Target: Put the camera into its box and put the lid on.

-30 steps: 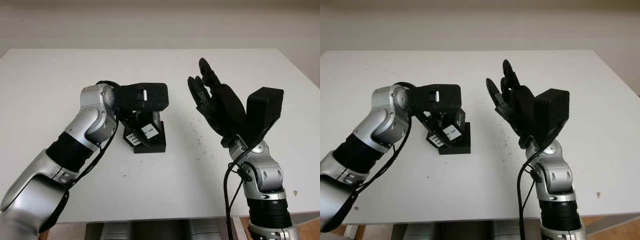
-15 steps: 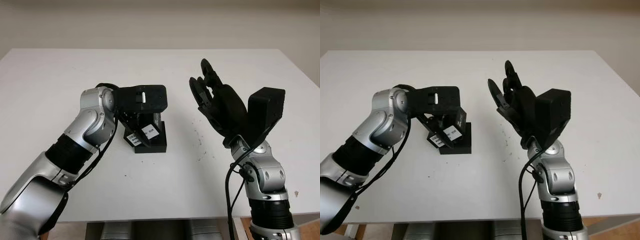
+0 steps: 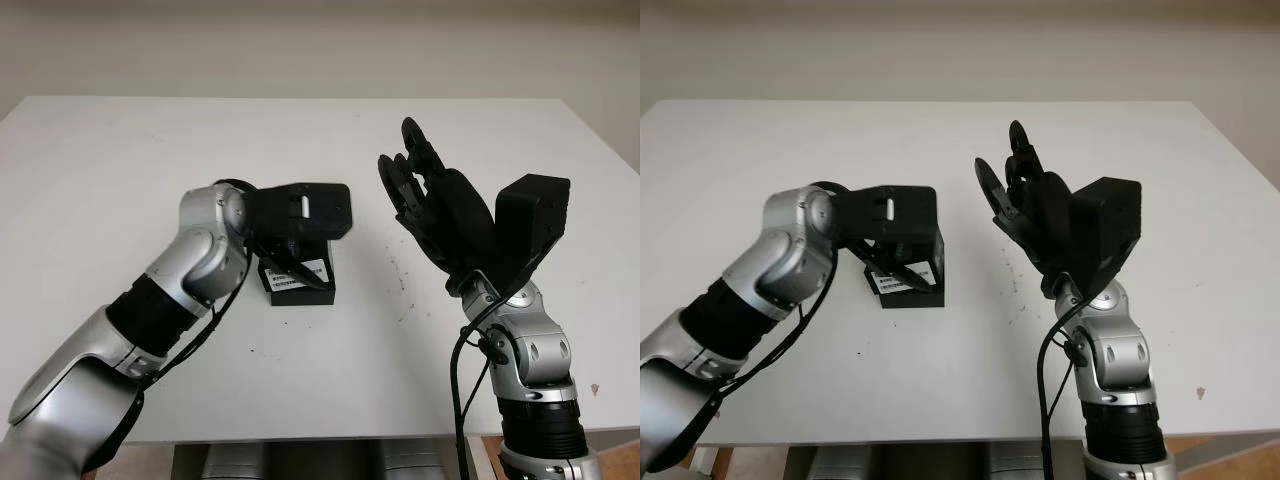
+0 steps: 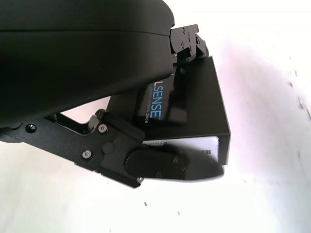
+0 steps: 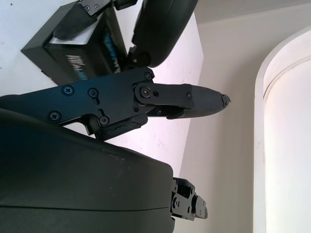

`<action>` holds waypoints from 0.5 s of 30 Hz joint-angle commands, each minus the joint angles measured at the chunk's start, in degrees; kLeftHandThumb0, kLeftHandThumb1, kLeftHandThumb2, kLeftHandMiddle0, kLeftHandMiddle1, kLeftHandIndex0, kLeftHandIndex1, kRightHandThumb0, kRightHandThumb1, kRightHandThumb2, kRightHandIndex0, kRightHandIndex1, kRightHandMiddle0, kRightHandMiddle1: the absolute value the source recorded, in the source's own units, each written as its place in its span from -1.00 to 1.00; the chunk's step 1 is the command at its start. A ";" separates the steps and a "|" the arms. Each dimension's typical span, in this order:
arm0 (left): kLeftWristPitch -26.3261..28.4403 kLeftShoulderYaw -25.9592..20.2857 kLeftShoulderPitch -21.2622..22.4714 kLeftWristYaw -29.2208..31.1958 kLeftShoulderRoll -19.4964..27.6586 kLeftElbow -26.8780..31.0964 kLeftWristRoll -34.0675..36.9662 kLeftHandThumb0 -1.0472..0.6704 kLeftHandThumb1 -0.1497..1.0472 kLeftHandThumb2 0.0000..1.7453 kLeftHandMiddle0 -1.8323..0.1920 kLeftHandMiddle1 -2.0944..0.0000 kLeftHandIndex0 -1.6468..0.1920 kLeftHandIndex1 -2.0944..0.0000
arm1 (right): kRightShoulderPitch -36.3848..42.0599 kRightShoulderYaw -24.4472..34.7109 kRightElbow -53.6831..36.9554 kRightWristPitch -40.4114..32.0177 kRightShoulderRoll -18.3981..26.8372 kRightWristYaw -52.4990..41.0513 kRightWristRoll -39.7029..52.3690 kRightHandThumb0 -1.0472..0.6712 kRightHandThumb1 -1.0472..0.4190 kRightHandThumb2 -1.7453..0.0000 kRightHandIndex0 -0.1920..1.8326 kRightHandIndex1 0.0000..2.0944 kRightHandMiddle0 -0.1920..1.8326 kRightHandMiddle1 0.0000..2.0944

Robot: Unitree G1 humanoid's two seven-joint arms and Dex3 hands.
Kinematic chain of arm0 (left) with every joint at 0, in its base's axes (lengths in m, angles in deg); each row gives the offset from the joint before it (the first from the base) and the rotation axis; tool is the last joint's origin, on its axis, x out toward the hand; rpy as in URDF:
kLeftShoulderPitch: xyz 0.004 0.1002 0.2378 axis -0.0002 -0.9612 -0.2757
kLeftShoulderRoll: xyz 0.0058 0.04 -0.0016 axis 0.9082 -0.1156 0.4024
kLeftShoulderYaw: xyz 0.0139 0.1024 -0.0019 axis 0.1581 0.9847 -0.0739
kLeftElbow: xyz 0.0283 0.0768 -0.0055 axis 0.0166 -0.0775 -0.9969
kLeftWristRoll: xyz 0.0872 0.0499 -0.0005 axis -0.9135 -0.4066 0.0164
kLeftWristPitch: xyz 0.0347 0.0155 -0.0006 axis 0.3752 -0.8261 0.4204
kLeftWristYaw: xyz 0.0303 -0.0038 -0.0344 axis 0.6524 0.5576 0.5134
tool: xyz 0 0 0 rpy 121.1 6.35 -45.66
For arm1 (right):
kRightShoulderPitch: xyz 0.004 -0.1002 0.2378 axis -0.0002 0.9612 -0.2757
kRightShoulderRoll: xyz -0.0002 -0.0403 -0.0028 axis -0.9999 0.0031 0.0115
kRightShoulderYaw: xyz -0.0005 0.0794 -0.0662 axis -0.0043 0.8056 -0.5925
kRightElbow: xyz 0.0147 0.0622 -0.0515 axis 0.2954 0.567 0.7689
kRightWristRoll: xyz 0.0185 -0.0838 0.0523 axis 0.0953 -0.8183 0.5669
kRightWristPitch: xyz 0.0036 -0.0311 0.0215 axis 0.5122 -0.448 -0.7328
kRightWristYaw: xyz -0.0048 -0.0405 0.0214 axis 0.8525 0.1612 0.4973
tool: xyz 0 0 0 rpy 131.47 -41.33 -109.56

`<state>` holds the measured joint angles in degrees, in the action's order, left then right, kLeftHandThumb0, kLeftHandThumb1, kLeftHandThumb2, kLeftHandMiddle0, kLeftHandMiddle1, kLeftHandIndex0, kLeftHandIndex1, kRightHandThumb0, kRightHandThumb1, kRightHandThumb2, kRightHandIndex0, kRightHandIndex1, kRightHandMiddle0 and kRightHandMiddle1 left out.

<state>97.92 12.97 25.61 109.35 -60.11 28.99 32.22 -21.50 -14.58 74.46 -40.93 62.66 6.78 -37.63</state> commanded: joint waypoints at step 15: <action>1.71 1.43 1.17 1.25 -1.81 1.83 0.10 -0.51 1.00 -0.44 1.00 1.00 1.00 1.00 | 0.21 -0.01 -1.82 -1.09 0.06 0.05 -0.04 -0.60 -1.00 0.53 -1.00 -1.00 -0.99 -0.95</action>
<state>99.48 13.89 25.61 110.20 -61.57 30.17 32.41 -21.30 -14.95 73.37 -41.99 62.68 6.91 -37.95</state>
